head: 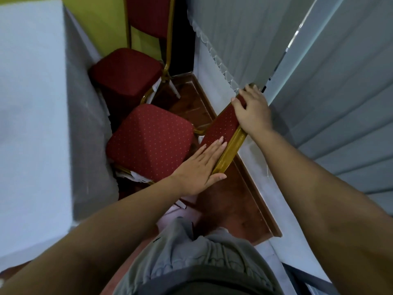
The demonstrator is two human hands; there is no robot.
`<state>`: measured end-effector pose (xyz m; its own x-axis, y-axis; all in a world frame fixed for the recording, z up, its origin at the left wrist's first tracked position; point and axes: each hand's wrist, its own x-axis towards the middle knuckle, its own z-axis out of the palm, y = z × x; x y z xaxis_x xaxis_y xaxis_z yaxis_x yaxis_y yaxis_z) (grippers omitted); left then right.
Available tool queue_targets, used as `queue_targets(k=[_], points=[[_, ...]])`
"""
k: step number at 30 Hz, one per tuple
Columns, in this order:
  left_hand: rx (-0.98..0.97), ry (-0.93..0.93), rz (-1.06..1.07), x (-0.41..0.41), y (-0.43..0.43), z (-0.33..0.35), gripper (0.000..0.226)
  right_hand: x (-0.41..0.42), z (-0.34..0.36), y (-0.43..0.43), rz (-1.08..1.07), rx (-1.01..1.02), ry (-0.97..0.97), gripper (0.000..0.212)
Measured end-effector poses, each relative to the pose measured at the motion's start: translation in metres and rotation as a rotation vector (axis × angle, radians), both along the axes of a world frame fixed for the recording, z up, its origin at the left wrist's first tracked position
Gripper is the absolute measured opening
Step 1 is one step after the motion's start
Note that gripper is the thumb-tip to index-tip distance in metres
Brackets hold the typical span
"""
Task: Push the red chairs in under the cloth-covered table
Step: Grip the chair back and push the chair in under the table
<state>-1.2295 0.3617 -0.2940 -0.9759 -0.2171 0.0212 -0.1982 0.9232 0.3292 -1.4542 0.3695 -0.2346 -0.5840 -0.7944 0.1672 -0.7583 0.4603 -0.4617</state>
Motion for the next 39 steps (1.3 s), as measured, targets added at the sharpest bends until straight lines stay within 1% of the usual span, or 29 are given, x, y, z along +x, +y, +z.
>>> queue_targets(k=[6, 16, 22, 27, 33, 39], points=[[0.018, 0.007, 0.065, -0.025, 0.009, 0.000, 0.074, -0.025, 0.003, 0.001, 0.080, 0.068, 0.086, 0.062], [0.098, 0.038, 0.246, -0.090, 0.059, -0.012, 0.073, -0.077, 0.011, 0.018, 0.245, 0.039, 0.065, 0.056], [0.100, 0.033, 0.320, -0.113, 0.070, -0.010, 0.074, -0.095, 0.013, 0.012, 0.292, 0.023, 0.061, 0.055], [0.170, 0.036, 0.329, -0.114, 0.069, -0.007, 0.072, -0.099, 0.011, 0.003, 0.339, 0.013, 0.065, 0.058], [0.179, 0.038, 0.344, -0.123, 0.071, -0.008, 0.071, -0.107, 0.008, 0.004, 0.364, -0.002, 0.049, 0.059], [0.232, 0.071, 0.381, -0.147, 0.087, -0.008, 0.071, -0.124, 0.011, 0.009, 0.381, 0.007, 0.072, 0.057]])
